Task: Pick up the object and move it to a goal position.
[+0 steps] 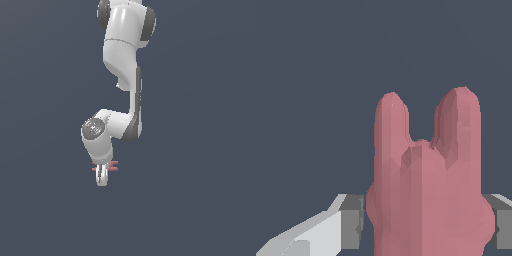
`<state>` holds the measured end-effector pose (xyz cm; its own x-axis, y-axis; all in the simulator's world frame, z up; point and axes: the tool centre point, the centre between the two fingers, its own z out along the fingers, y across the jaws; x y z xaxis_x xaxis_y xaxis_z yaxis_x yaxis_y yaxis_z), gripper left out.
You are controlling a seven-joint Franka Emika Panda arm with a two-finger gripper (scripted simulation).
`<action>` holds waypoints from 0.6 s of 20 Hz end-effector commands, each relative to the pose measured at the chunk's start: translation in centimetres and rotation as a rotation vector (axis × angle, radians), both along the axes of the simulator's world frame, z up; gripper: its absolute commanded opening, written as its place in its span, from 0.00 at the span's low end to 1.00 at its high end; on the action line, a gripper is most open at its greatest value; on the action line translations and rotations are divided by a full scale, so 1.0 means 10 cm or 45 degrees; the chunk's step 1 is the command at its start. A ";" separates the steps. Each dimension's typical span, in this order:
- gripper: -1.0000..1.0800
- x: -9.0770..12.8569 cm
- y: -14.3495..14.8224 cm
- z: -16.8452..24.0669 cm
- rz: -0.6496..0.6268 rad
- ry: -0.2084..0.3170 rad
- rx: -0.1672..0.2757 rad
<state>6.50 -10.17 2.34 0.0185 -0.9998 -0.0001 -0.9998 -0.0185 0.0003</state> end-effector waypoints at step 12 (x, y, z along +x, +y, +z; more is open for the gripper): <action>0.00 -0.11 0.20 0.16 0.000 0.000 0.001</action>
<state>5.65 -8.68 3.53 0.0177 -0.9998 -0.0002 -0.9998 -0.0177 0.0010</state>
